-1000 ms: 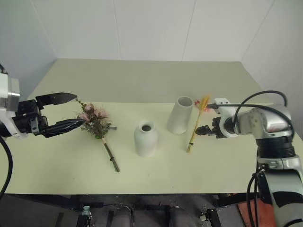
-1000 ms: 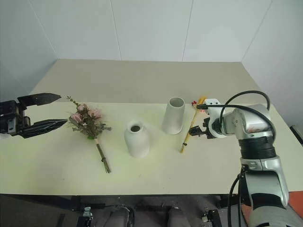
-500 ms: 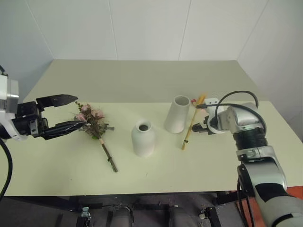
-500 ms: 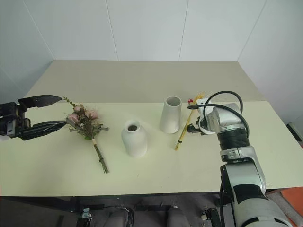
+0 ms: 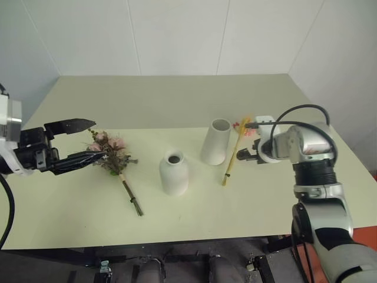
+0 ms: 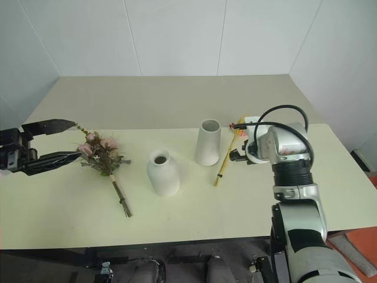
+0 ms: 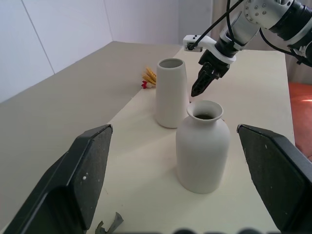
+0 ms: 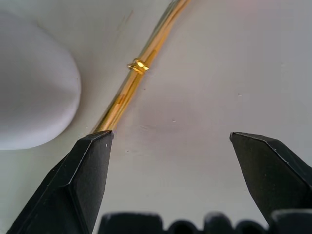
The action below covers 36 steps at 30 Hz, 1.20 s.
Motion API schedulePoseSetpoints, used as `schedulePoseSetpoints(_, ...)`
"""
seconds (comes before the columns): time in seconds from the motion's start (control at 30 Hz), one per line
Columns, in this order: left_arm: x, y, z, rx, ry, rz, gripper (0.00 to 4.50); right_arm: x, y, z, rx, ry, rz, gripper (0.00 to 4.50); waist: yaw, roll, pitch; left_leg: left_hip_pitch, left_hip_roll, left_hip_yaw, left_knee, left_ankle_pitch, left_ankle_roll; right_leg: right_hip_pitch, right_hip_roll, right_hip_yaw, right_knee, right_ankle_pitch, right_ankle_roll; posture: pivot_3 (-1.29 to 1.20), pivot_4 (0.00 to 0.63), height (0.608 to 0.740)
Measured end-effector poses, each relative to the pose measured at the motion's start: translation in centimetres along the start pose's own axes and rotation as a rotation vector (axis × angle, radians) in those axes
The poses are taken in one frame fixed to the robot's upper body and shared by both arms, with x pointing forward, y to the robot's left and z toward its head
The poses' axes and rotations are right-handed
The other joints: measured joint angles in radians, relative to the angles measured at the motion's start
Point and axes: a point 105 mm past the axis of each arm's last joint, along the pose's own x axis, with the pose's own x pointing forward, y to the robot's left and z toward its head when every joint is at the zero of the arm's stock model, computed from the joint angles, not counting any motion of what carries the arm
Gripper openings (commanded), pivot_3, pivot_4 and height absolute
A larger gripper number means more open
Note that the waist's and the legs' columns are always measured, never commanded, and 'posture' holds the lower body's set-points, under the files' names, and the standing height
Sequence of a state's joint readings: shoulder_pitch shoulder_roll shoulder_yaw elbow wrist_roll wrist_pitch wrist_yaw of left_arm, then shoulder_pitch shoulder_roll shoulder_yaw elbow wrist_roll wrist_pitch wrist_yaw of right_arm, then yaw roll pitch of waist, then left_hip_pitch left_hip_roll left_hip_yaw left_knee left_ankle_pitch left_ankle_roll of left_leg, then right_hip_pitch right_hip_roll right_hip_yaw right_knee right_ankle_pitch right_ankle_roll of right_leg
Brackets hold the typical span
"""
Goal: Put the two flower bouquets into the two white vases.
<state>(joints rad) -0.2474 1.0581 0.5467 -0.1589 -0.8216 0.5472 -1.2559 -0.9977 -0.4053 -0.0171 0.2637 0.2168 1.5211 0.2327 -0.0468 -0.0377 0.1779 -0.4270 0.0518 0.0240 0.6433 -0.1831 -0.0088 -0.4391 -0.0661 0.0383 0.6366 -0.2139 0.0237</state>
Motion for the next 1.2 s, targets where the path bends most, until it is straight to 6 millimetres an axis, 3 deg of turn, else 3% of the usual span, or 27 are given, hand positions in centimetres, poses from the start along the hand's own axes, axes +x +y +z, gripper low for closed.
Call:
schedulePoseSetpoints(0.27, -0.1, 0.1, -0.3, -0.006, 0.013, 0.013, 4.45, 1.3, 0.8, 0.5, 0.002, -0.008, -0.004, 4.5, 0.001, 0.0, 0.0, 0.001, 0.0, 0.0, 0.0, 0.0, 0.0, 0.0, 0.0, 0.001, 0.002, 0.0, 0.0, 0.0, 0.15, 0.74)
schedulePoseSetpoints(0.3, -0.1, 0.1, -0.4, -0.008, 0.015, 0.013, 4.49, 1.5, 0.7, 0.5, 0.002, -0.007, -0.007, 4.32, 0.001, 0.0, 0.0, 0.001, 0.0, 0.0, 0.0, 0.0, 0.0, 0.0, 0.0, 0.001, 0.002, 0.0, 0.0, 0.0, 0.15, 0.74)
schedulePoseSetpoints(0.4, -0.1, 0.0, -0.5, -0.011, 0.02, 0.015, 4.5, 2.4, 0.6, 0.0, -0.01, 0.012, -0.022, 3.57, 0.0, 0.0, 0.0, 0.001, 0.0, 0.001, 0.0, 0.0, 0.0, 0.0, 0.0, 0.001, 0.002, 0.0, 0.0, 0.0, 0.15, 0.74)
schedulePoseSetpoints(0.73, -0.1, -0.1, -0.6, -0.006, 0.032, 0.028, 4.5, 2.5, -1.1, 0.0, -0.074, 0.003, -0.08, 0.07, 0.0, 0.0, 0.0, 0.002, 0.0, 0.001, 0.0, 0.0, 0.0, 0.0, 0.001, 0.002, 0.003, 0.0, 0.0, 0.0, 0.15, 0.74)
schedulePoseSetpoints(1.0, 0.0, -0.1, -0.8, -0.012, 0.026, 0.035, 4.5, 0.5, -3.8, -1.3, -0.021, -0.033, -0.132, 0.02, 0.004, 0.0, 0.0, 0.002, 0.0, 0.001, 0.0, 0.0, 0.0, -0.001, 0.001, 0.003, 0.003, -0.002, 0.002, 0.0, 0.15, 0.74)
schedulePoseSetpoints(1.13, 0.4, -0.1, -0.8, -0.012, 0.011, 0.028, 4.5, -2.3, -5.3, 1.4, 0.041, -0.297, -0.194, 0.02, 0.003, 0.0, 0.0, 0.002, 0.0, 0.002, 0.0, 0.0, 0.0, -0.001, 0.001, 0.003, 0.003, -0.002, 0.003, 0.0, 0.15, 0.74)
schedulePoseSetpoints(1.2, 0.6, -0.1, -0.8, -0.012, 0.012, 0.022, 4.5, -4.3, -5.4, 3.8, 0.087, -0.531, -0.206, 0.02, -0.001, 0.0, 0.0, 0.003, 0.0, 0.002, 0.0, 0.0, 0.0, -0.001, 0.001, 0.004, 0.004, -0.003, 0.004, 0.0, 0.15, 0.74)
